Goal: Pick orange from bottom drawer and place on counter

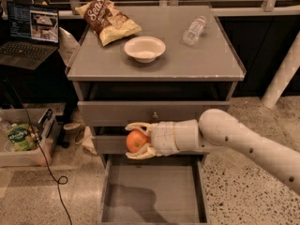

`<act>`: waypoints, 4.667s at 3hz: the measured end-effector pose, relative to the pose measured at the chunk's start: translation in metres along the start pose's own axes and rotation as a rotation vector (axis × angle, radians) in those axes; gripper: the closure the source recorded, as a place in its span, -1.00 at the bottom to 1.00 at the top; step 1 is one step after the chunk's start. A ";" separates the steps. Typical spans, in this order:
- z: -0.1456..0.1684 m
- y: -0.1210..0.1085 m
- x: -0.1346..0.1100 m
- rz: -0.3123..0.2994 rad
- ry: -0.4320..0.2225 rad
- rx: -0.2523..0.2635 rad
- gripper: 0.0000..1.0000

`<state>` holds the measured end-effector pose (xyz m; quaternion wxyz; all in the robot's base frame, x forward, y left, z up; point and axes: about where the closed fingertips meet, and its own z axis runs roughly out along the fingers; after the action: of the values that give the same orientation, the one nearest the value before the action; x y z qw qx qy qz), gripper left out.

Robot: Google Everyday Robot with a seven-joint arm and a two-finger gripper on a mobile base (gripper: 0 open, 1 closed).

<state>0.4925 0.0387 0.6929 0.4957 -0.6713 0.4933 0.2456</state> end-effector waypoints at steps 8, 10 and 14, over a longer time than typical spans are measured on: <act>-0.162 -0.153 -0.143 -0.168 0.173 0.452 1.00; -0.164 -0.214 -0.147 -0.234 0.202 0.486 1.00; -0.205 -0.259 -0.053 -0.079 0.330 0.549 1.00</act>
Offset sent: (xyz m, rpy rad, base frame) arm -0.0019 0.0066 0.0465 -0.0342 -0.0950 -0.0032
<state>0.6736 -0.1200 0.9254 0.5806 -0.5619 0.5885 -0.0282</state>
